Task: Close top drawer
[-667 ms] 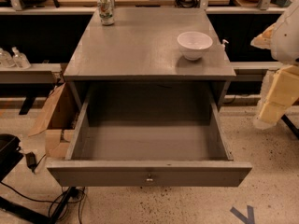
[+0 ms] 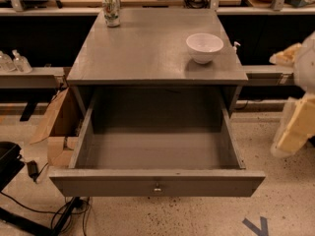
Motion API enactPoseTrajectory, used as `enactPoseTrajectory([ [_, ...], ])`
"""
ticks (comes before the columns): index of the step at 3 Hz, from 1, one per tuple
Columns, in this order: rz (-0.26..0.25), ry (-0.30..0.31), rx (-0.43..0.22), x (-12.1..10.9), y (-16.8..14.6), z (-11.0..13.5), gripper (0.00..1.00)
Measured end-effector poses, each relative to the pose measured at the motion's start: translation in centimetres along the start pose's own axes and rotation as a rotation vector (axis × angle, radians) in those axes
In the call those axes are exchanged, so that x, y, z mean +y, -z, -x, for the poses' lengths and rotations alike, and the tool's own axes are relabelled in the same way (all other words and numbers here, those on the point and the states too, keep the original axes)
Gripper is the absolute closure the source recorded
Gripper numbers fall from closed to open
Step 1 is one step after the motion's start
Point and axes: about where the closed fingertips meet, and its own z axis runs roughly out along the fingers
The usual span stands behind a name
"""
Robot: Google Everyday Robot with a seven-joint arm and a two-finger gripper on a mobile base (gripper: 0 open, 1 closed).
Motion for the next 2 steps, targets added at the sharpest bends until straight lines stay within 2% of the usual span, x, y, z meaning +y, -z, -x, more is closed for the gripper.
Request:
enactPoseTrajectory([
  [1, -0.020, -0.028, -0.062, 4.0, -2.6, -2.6, 0.00],
  [2, -0.014, -0.059, -0.120, 8.5, -6.2, -4.4, 0.17],
])
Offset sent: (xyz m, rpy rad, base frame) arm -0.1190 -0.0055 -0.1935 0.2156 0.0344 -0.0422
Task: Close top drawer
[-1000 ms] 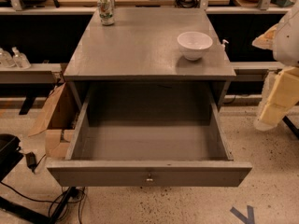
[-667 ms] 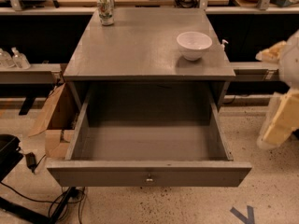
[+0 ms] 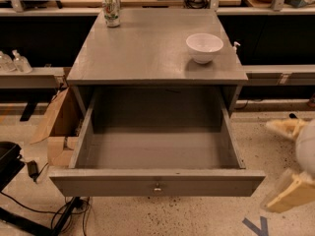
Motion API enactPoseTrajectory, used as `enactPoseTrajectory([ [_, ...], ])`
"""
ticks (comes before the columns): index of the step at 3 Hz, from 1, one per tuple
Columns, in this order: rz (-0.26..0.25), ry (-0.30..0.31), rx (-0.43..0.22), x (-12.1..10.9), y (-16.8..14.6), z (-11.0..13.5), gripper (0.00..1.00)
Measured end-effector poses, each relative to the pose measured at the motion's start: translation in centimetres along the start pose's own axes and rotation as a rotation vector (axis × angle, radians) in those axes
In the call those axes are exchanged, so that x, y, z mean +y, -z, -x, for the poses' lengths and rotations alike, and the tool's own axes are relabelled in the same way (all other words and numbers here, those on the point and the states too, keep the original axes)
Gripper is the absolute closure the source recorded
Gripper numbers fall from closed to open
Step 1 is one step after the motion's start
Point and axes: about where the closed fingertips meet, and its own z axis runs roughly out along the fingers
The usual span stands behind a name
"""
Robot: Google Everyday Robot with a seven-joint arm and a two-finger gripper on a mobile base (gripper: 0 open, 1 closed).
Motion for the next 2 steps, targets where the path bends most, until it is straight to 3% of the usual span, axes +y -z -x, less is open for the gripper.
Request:
enactPoseTrajectory([
  [1, 0.093, -0.033, -0.043, 6.8, -6.1, -1.8, 0.47],
  [2, 0.195, -0.042, -0.074, 11.7, -10.8, -1.9, 0.70],
])
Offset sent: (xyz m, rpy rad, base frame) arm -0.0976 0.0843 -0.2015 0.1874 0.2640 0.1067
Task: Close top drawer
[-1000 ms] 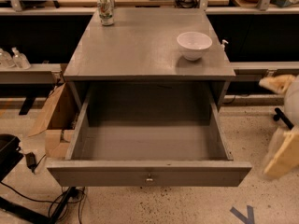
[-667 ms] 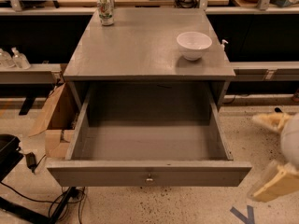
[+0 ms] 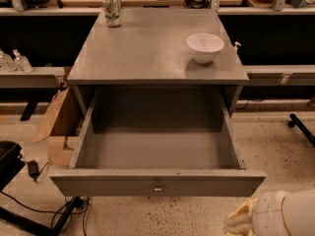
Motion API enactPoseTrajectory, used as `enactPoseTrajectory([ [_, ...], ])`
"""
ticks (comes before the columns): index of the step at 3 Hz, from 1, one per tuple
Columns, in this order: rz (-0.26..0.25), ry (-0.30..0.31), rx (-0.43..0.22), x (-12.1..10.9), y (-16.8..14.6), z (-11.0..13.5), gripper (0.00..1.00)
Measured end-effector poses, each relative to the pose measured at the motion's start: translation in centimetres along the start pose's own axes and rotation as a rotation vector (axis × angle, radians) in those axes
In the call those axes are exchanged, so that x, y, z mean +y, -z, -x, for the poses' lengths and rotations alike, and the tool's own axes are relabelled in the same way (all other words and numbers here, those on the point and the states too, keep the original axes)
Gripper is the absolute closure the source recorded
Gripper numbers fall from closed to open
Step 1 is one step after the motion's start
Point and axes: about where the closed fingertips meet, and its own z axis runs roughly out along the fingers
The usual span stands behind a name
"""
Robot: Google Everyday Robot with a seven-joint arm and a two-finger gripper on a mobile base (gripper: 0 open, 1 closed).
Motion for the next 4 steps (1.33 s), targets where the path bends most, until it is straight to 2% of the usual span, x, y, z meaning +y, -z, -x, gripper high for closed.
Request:
enactPoseTrajectory([
  [1, 0.011, -0.004, 0.005, 0.6, -0.4, -0.3, 0.93],
  [2, 0.012, -0.003, 0.005, 0.6, -0.4, -0.2, 1.00],
  [3, 0.052, -0.012, 0.012, 1.6, -3.8, -0.9, 1.00],
  [4, 0.101, 0.026, -0.040, 1.4, -9.8, -0.7, 1.00],
])
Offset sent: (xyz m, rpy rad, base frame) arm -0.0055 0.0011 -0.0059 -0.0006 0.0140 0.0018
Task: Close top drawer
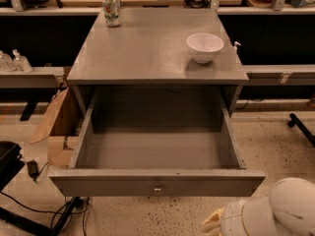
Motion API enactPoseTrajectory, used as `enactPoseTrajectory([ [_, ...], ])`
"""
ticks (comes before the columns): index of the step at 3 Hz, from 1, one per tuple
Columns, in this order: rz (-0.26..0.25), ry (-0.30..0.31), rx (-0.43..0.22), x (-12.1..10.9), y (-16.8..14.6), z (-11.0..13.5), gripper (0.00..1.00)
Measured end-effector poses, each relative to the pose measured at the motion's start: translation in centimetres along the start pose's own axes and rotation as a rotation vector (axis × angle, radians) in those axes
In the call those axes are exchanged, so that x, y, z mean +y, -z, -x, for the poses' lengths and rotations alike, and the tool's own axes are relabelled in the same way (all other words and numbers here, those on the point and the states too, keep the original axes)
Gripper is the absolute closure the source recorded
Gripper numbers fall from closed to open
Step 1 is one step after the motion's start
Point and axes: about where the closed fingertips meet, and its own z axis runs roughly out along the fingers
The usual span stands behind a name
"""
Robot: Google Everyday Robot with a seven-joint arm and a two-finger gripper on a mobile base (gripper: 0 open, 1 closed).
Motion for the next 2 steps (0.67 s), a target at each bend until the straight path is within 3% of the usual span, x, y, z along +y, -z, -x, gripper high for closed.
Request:
enactPoseTrajectory([
  [1, 0.001, 0.038, -0.056, -3.7, -5.8, 0.0, 1.00],
  [2, -0.009, 0.061, -0.119, -9.9, -11.7, -0.3, 1.00],
])
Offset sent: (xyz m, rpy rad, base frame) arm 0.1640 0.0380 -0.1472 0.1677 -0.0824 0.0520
